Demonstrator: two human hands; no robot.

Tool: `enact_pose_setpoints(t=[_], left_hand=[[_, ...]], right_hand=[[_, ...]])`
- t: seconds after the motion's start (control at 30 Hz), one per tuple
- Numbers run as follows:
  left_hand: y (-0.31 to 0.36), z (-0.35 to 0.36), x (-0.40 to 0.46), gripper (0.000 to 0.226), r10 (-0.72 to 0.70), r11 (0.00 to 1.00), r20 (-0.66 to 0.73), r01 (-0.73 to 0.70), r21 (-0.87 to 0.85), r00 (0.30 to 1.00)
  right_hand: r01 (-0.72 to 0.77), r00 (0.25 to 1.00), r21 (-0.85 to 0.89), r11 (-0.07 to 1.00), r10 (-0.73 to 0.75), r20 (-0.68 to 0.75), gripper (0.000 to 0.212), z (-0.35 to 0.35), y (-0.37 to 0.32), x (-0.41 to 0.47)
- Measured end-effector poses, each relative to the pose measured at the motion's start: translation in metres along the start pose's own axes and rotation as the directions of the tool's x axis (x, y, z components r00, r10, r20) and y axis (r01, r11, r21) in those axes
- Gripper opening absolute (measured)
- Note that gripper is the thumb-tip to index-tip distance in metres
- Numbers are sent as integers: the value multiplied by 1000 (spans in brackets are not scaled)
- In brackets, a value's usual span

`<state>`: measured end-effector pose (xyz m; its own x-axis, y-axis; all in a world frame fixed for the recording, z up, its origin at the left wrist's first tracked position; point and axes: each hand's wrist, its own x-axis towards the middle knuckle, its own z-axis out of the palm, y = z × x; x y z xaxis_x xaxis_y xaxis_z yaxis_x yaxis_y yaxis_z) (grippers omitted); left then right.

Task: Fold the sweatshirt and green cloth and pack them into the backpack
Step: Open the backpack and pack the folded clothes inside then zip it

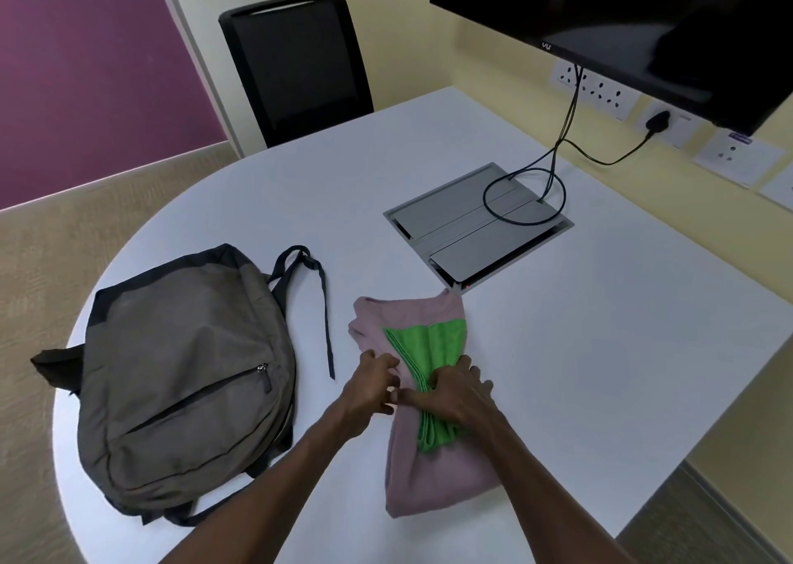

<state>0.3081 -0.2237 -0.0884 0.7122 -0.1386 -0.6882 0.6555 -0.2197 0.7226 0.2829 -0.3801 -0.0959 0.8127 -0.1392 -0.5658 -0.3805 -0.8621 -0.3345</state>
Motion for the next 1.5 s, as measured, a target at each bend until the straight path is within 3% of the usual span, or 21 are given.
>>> enact_pose_setpoints(t=[0.13, 0.27, 0.37, 0.43, 0.57, 0.7, 0.77, 0.8, 0.87, 0.93, 1.07, 1.17, 1.23, 1.3, 1.4, 1.5], left_hand=[[10, -2, -9, 49, -9, 979, 96, -11, 201, 995], [12, 2, -12, 93, 9, 960, 171, -57, 275, 985], [2, -1, -3, 110, 44, 954, 196, -100, 282, 980], [-1, 1, -2, 105, 72, 960, 187, -119, 252, 980], [1, 1, -9, 73, 110, 982, 192, -136, 130, 975], [-7, -11, -19, 83, 101, 984, 213, -129, 123, 972], [-17, -18, -28, 51, 72, 986, 195, -100, 135, 978], [-22, -22, -33, 43, 64, 987, 163, -87, 135, 984], [-40, -34, -36, 55, 98, 978, 46, -104, 181, 994], [-61, -52, -35, 53, 157, 946, -95, -122, 299, 983], [-94, -106, -38, 28, 448, 700, -211, -195, 687, 869], [-114, -150, -46, 39, 580, 461, -192, -125, 879, 791], [-125, -173, -52, 57, 568, 326, -166, -35, 945, 806], [-134, -189, -57, 59, 535, 226, -151, 31, 974, 831], [-141, -204, -64, 34, 577, 97, -84, 34, 995, 812], [-144, -214, -61, 21, 689, 64, -9, -48, 997, 724]], right_hand=[[23, 1000, -272, 962, -27, -11, 114, 7, -18, -5], [45, 985, -413, 909, -109, -134, 94, 27, -27, -11], [-28, 972, -462, 887, -83, -218, 86, 38, -30, -12], [-91, 965, -456, 885, -34, -258, 76, 42, -33, -11], [-152, 940, -454, 878, -13, -341, 53, 51, -41, -13], [-174, 931, -439, 881, 2, -365, 43, 55, -47, -10], [-167, 930, -410, 896, 5, -369, 37, 56, -45, -9], [-159, 927, -398, 903, -2, -374, 37, 56, -44, -9], [-139, 924, -380, 914, -18, -381, 38, 53, -44, -12], [-121, 927, -356, 926, -23, -374, 39, 53, -44, -15], [-116, 921, -244, 963, 12, -390, 41, 59, -49, -24], [-127, 928, -192, 973, 48, -369, 42, 64, -61, -34], [-146, 933, -177, 973, 76, -353, 42, 67, -71, -42], [-153, 935, -174, 973, 86, -344, 44, 71, -81, -51], [-150, 931, -134, 980, 94, -353, 39, 79, -95, -67], [-171, 922, -104, 980, 122, -367, 41, 83, -112, -82]])
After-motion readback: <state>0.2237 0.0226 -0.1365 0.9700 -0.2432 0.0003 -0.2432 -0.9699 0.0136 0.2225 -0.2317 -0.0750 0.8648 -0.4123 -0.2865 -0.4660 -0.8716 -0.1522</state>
